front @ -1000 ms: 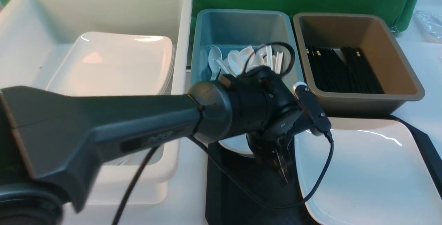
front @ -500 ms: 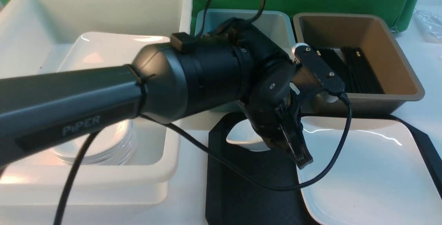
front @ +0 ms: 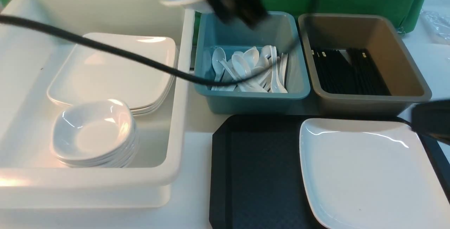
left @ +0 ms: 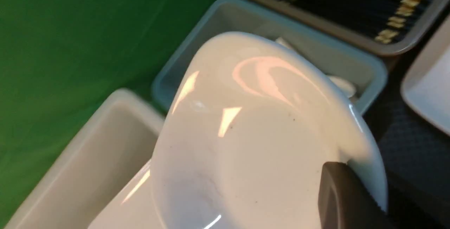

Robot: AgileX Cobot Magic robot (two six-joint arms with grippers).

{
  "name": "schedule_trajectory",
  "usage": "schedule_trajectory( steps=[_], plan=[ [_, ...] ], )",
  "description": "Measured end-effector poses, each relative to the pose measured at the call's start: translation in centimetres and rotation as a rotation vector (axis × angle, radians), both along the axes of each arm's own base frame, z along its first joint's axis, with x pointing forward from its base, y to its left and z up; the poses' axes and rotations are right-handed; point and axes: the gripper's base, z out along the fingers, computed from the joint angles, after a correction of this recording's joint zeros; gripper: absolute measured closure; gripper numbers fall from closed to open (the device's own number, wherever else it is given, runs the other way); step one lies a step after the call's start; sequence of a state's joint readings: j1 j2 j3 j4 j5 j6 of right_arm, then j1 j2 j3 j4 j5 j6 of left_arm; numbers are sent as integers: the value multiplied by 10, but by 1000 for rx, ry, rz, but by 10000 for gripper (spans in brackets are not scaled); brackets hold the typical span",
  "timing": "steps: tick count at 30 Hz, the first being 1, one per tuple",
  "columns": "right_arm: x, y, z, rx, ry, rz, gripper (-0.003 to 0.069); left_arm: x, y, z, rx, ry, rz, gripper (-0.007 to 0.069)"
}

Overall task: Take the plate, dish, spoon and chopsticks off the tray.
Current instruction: Use the left arm to put the small plate into the large storage box on the left

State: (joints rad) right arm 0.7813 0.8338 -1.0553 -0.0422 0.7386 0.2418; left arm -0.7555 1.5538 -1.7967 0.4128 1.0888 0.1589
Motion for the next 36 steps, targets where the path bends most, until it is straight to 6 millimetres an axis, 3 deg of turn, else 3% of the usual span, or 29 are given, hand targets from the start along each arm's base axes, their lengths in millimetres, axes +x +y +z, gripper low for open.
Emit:
schedule_trajectory(
  steps=[2,6,10,14,15,17,21,27,30,36],
  plan=[
    [18,23,6,-43,18,59,622,3,37,4,0,50,125,610],
    [50,60,-1,-128,92,122,622,7,86,-6,-20,100,295,610],
    [76,89,-8,-164,137,146,622,7,117,-42,-68,200,349,610],
    [89,107,-15,-188,154,170,622,12,122,-89,-74,279,326,610],
    [93,114,-20,-200,171,180,622,12,124,-112,-58,310,320,610],
    [96,122,-28,-205,191,197,622,12,123,-135,-40,324,297,610],
    [100,133,-37,-191,209,231,622,7,124,-161,12,346,236,610],
    [102,136,-38,-181,202,236,622,2,125,-177,51,375,200,595],
    [102,136,-37,-177,201,238,622,3,124,-177,40,353,195,536],
    [98,133,-33,-185,189,251,625,3,123,-174,11,352,208,295]
  ],
)
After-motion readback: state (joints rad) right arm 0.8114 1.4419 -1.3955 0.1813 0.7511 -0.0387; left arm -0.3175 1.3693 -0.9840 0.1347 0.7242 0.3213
